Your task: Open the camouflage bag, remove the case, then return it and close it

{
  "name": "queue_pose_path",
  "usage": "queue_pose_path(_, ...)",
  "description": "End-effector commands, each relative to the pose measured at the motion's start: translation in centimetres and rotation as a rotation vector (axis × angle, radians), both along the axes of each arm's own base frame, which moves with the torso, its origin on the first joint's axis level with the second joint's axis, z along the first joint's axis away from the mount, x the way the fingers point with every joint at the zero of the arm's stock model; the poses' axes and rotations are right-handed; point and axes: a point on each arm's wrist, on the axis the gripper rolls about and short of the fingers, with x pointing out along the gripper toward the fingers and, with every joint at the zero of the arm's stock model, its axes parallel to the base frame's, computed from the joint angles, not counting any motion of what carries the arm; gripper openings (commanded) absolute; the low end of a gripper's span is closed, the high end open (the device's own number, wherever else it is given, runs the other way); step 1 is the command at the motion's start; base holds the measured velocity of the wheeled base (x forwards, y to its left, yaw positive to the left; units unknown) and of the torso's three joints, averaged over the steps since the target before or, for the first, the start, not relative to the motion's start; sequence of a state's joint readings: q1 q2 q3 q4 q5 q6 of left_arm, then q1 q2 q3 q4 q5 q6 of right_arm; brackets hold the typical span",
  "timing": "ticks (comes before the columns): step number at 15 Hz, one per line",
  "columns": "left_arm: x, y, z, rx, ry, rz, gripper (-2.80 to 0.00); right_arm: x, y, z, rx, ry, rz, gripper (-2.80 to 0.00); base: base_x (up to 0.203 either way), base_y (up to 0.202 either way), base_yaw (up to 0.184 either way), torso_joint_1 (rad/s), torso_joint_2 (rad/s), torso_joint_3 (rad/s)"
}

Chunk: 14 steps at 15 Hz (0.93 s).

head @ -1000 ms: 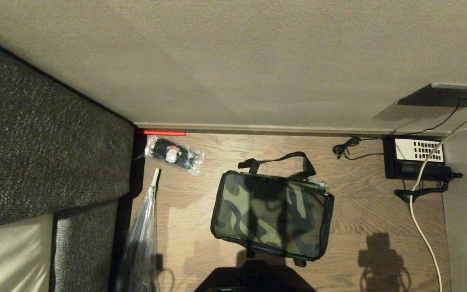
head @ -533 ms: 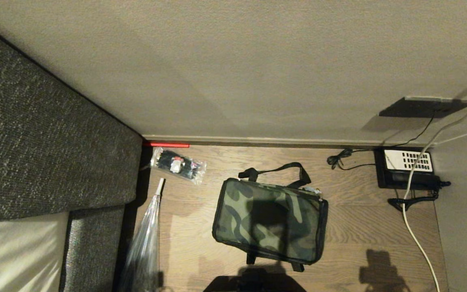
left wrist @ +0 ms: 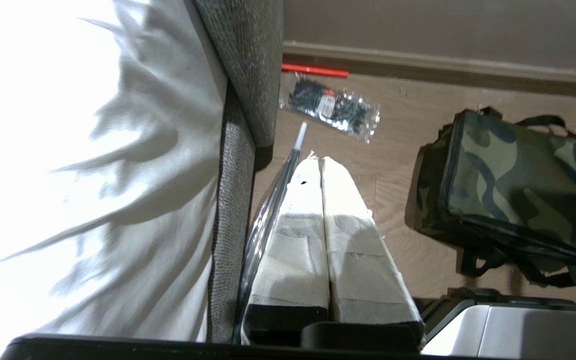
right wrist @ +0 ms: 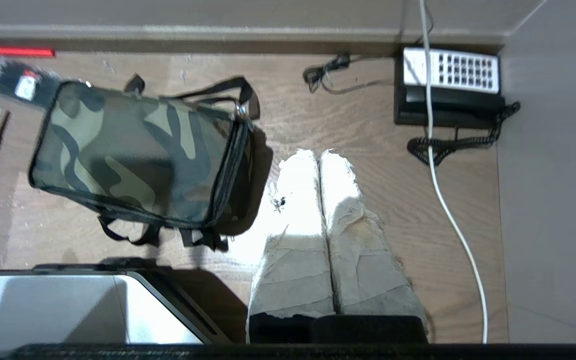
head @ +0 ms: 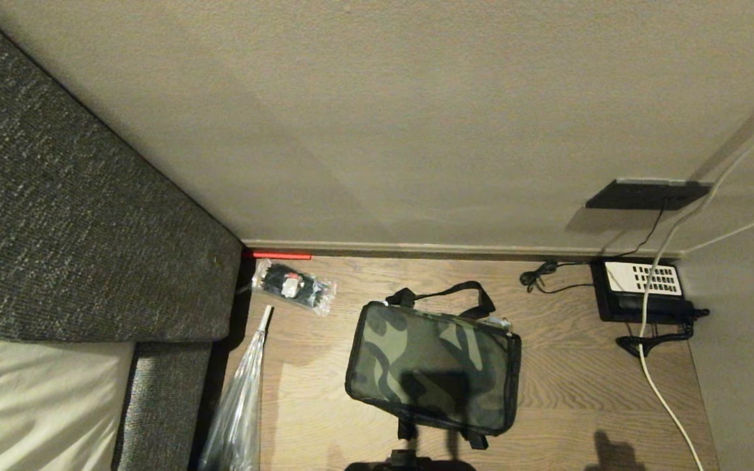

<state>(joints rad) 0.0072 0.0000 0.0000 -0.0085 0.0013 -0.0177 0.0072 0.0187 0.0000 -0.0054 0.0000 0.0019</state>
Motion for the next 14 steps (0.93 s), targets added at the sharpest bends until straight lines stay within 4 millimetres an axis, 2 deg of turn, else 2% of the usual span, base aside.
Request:
queue_pose_path(1,0.01,0.00,-0.04,-0.001,0.001,0.001,-2.80,0.02,0.00,0.01,0.000,0.002,0.000,-2.80,0.000,0.000,0.000,0.002,0.01,0.206)
queue_pose_path(14,0.01,0.00,-0.04,-0.001,0.001,0.001,-2.80,0.02,0.00,0.01,0.000,0.002,0.000,-2.80,0.000,0.000,0.000,0.003,0.00,0.204)
